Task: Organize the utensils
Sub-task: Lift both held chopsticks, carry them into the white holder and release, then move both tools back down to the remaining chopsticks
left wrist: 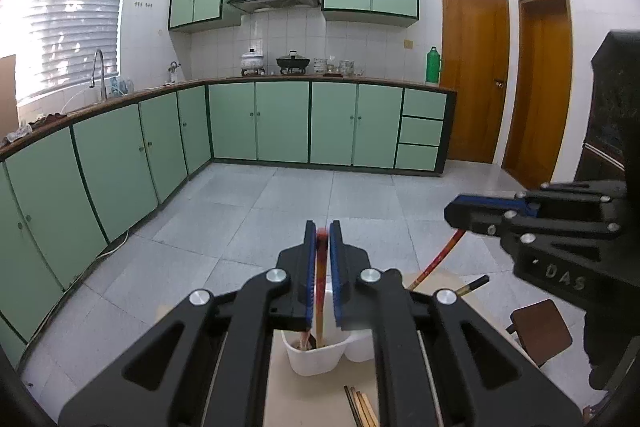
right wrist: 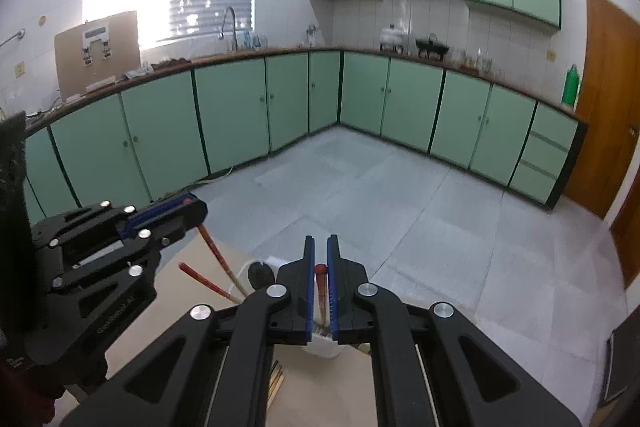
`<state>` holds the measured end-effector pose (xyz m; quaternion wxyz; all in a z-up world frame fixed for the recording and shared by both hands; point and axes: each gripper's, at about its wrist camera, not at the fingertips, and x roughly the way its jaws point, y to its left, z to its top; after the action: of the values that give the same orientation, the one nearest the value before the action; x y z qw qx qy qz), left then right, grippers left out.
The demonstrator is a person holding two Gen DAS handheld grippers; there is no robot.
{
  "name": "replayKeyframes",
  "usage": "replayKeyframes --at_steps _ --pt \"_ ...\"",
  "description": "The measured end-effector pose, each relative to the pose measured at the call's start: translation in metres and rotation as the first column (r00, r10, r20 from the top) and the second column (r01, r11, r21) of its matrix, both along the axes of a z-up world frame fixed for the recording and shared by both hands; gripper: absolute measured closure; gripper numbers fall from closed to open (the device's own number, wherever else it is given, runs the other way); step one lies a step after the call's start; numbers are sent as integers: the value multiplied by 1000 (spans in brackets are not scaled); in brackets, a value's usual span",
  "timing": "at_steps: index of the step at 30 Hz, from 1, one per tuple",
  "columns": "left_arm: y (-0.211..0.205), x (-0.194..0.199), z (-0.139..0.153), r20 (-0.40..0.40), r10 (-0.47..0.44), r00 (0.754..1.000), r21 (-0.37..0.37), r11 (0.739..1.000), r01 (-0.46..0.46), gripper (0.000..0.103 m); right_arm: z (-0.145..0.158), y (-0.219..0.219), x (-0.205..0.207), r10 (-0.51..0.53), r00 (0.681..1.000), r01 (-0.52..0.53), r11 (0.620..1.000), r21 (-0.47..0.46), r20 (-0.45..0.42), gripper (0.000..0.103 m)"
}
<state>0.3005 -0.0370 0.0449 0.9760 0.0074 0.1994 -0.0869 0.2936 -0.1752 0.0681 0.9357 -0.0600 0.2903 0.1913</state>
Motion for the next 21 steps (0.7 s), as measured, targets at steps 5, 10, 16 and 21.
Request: replayKeyframes --at_steps 5,10,16,21 --pt "5 -8 2 15 2 1000 -1 1000 -2 85 -6 -15 -6 -42 999 42 999 22 13 78" --pt "10 -26 9 42 11 999 -18 1000 -10 68 1 -34 -32 -103 991 102 995 13 88 51" --pt "18 -75 1 69 33 997 -11 999 -33 47 -4 -46 -81 -129 980 129 992 11 153 31" --pt "25 -107 -29 7 45 999 -41 998 -45 39 -29 -50 -120 -135 982 127 990 68 133 22"
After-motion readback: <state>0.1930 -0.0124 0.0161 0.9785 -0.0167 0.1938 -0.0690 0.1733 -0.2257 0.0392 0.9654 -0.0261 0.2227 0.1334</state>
